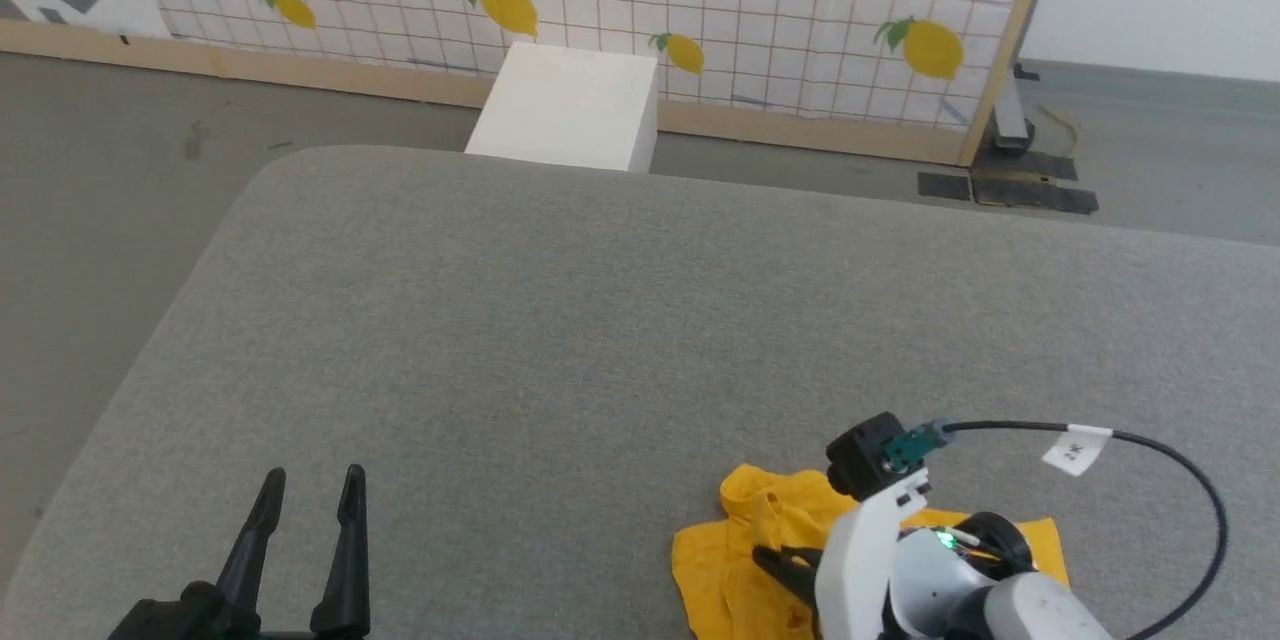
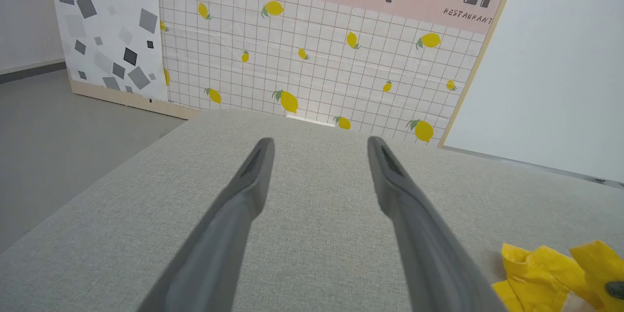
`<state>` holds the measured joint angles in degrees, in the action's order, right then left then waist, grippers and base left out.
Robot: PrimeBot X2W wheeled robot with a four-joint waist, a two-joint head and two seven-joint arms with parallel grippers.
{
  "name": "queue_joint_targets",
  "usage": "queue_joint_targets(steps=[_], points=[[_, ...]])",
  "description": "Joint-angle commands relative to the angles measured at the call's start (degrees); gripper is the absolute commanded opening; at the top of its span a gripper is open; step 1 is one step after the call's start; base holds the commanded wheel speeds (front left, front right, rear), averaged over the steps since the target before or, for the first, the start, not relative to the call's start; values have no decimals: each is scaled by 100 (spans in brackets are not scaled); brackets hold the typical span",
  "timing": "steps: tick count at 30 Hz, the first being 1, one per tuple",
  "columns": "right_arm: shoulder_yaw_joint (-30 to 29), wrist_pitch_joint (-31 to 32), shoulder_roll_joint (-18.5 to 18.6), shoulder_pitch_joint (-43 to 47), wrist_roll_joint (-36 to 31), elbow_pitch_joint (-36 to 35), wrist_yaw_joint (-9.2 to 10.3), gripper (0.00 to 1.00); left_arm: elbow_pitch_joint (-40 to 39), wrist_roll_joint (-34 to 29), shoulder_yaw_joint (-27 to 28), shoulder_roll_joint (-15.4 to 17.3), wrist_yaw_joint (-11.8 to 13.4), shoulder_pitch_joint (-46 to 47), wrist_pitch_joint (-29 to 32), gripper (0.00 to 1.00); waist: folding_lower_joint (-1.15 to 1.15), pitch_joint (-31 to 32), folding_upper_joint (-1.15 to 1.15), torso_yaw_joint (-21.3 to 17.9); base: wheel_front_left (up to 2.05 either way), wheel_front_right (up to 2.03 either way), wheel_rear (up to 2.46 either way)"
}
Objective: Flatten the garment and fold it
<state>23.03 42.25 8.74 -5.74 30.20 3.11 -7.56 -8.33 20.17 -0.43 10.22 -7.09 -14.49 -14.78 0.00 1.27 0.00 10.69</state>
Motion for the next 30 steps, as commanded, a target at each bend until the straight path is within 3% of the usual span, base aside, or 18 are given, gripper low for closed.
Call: queue_joint_targets(steps=[1,7,8,10,11,19,24,30], points=[[80,-129,-40,-162,15,186,8,0,9,-12,-4,-24,-37,-103,-22,100,0,52,0,93,0,0,0],[157,-588,-282,-425,-185,1445,8,0,28,1,-18,-47,-22,-113,-22,100,0,64,0,172,0,0,0],[120,-626,-327,-460,-252,1679,8,7,26,2,-20,-53,-19,-109,-22,100,0,61,0,176,0,0,0],[90,-684,-399,-540,-383,2037,8,49,22,10,-28,-61,-19,-99,-22,100,0,46,0,183,0,0,0],[55,-734,-432,-577,-416,2166,8,100,21,16,-31,-63,-19,-92,-22,100,0,37,0,183,0,0,0],[122,-1109,-564,-937,-338,2530,8,100,48,68,-40,-39,-22,-25,-22,100,0,-53,0,114,0,0,0],[37,-1317,-536,-1000,-120,1962,8,100,35,85,-46,-24,-24,-6,-22,100,0,-108,0,13,0,0,0],[-704,-1641,-152,-664,-443,934,8,100,-34,74,-58,-46,-25,39,-22,100,0,-198,0,-159,0,0,0]])
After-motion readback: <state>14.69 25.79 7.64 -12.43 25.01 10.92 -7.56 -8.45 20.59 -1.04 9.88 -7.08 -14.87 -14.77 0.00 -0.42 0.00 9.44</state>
